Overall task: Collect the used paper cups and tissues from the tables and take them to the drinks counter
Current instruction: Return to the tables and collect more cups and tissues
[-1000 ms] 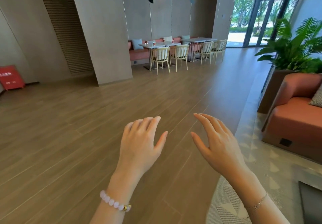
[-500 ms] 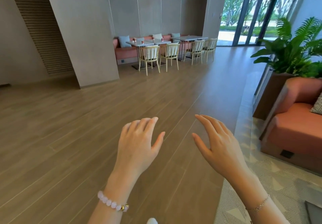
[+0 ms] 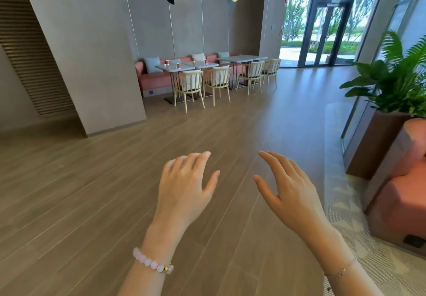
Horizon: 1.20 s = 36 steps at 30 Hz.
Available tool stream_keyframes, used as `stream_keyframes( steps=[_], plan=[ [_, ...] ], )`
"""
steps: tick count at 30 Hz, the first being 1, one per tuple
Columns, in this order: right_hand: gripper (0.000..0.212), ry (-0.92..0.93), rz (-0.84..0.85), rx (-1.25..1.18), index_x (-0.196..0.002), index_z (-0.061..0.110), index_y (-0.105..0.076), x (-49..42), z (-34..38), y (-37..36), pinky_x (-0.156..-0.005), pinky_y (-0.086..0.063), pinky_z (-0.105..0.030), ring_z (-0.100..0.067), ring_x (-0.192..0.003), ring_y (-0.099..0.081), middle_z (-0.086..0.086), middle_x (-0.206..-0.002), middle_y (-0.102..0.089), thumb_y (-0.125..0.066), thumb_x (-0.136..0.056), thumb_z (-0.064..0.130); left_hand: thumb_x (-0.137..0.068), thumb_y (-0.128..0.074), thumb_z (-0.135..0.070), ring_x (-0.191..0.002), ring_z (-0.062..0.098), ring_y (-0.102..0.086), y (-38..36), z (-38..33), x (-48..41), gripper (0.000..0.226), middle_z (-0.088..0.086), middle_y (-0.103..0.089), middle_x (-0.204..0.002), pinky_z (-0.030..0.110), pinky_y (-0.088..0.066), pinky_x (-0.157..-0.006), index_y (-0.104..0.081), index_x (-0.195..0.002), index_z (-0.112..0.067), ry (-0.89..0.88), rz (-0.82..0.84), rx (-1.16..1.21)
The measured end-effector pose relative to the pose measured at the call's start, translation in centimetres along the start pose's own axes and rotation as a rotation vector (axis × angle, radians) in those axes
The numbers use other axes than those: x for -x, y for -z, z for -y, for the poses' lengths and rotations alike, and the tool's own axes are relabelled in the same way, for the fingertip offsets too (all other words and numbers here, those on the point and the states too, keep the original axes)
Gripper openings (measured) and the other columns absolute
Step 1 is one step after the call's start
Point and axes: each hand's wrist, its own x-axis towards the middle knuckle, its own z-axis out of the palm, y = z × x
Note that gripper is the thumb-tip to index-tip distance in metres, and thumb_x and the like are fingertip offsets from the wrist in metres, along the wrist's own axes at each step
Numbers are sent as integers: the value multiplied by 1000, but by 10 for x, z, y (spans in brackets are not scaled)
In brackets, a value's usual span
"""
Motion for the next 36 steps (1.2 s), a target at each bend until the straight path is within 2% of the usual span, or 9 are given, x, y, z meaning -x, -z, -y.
stream_keyframes(
  steps=[11,20,36],
  plan=[
    [55,-18,30,-41,-135,18,-49,-157,-66,-123,-95,-46,-41,-25,-120,-55,-3,-130,-58,-39,-91,49,-90,-55,-40,-107,22,-59,-128,73,-136,43,-1,-64,-117,38,-42,-92,-57,-124,-16,27,59,-21],
    [49,12,48,-52,-135,19,-49,-341,-152,-226,-95,-44,-36,-22,-121,-54,0,-131,-57,-52,-92,42,-88,-58,-38,-103,24,-62,-246,118,-320,41,1,-66,-113,38,-45,-90,-59,-121,-14,36,1,-48],
    [51,32,93,-33,-137,20,-48,-581,-243,-402,-97,-43,-36,-21,-122,-53,2,-132,-56,-51,-92,43,-90,-53,-40,-102,24,-62,-424,229,-544,41,0,-66,-112,40,-44,-90,-59,-121,-14,74,22,-40]
  ],
)
